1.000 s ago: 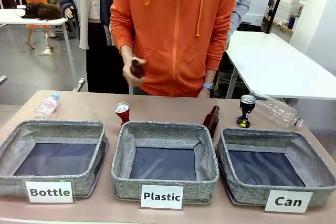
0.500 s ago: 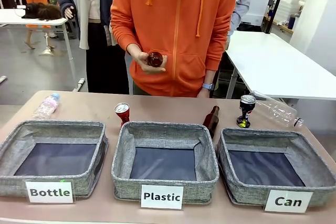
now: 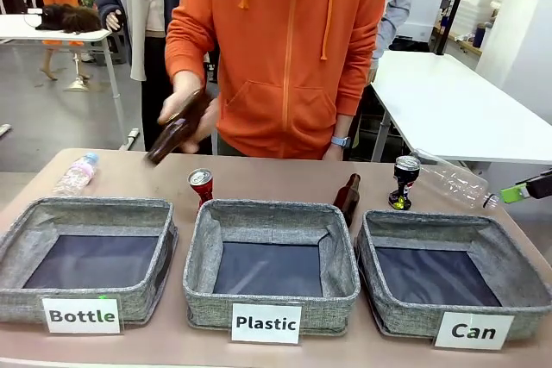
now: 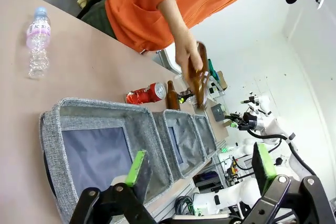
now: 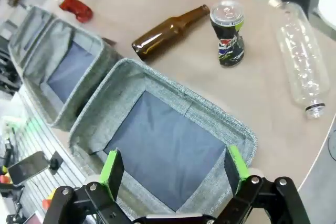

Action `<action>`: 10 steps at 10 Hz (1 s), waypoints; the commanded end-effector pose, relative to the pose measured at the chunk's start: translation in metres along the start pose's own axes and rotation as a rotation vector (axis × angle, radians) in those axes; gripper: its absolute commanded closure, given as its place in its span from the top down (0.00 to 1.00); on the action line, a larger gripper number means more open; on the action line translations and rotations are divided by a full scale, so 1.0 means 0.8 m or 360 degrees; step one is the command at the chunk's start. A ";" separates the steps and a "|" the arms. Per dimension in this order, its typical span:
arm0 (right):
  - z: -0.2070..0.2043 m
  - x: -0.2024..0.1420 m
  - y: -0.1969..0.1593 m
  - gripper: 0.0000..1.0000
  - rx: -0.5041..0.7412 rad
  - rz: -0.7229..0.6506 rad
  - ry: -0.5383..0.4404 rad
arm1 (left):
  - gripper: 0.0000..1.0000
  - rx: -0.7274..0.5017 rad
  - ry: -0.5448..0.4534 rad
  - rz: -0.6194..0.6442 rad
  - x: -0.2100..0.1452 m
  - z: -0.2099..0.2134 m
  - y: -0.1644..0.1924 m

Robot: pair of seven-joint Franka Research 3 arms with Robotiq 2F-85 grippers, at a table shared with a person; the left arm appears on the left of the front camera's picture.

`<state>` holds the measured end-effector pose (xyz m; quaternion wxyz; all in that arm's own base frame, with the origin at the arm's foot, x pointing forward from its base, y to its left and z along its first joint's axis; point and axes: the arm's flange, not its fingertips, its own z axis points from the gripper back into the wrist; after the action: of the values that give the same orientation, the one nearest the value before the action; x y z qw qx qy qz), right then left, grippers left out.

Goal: Sort the can waste into the basket.
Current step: Pick up the can waste from the table and place it in the right Fabric basket.

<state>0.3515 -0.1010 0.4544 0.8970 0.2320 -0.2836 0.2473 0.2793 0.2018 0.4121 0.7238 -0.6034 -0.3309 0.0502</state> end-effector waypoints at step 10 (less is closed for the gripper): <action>-0.128 0.092 -0.125 1.00 -0.0053 0.0655 0.0094 | 1.00 -0.0323 0.0354 -0.0033 -0.035 0.192 -0.054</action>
<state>0.4755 -0.0943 0.4095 0.8525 0.1443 -0.2806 0.4167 0.1605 0.2939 0.4561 0.7082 -0.6542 -0.2647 -0.0220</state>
